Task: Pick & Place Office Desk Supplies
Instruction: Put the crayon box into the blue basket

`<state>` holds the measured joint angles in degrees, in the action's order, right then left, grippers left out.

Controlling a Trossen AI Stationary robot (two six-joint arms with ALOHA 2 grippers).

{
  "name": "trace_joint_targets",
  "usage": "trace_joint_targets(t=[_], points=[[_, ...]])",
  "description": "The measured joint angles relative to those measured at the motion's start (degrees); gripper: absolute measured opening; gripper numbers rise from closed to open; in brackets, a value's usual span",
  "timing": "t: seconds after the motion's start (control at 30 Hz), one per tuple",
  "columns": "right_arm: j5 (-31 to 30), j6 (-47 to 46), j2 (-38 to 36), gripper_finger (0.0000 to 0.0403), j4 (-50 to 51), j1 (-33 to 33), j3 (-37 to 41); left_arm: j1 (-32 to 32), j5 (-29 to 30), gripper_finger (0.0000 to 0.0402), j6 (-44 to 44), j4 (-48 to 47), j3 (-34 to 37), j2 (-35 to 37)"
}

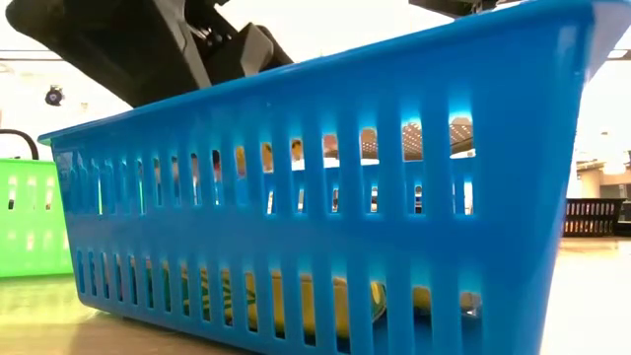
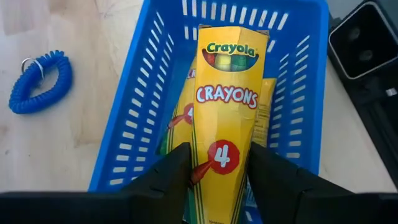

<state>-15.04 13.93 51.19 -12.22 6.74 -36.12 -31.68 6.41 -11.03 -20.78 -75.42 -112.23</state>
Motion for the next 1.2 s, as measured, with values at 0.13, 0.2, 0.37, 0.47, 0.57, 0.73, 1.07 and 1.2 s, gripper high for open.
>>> trace_joint_targets(t=[0.13,0.2,0.37,0.47,0.57,0.73,1.07,1.2], points=[[0.0,0.0,0.0,0.0185,0.0,0.0,0.0,0.2,-0.5,0.0155,0.8,-0.1,0.0,-0.2],[0.0,0.0,0.0,0.0185,0.0,0.0,0.0,0.3,-0.5,0.0155,0.9,0.0,0.0,-0.2],[0.0,0.0,0.0,0.0185,0.0,0.0,0.0,0.4,-0.5,0.0155,0.8,0.1,1.3,-0.2],[0.0,0.0,0.0,0.0185,0.0,0.0,0.0,0.4,-0.5,0.0155,0.6,1.3,3.0,-0.2],[0.0,0.0,0.0,0.0185,0.0,0.0,0.0,0.5,-0.5,0.0155,0.2,1.9,3.8,-0.2],[0.0,0.0,0.0,0.0185,0.0,0.0,0.0,0.6,-0.5,0.0155,0.3,2.1,3.7,-0.2],[0.0,0.0,0.0,0.0185,0.0,0.0,0.0,0.7,-0.5,0.0160,1.9,3.6,3.3,-0.2],[0.0,0.0,0.0,0.0185,0.0,0.0,0.0,0.7,-0.5,0.0174,2.6,3.4,3.3,-0.2]])
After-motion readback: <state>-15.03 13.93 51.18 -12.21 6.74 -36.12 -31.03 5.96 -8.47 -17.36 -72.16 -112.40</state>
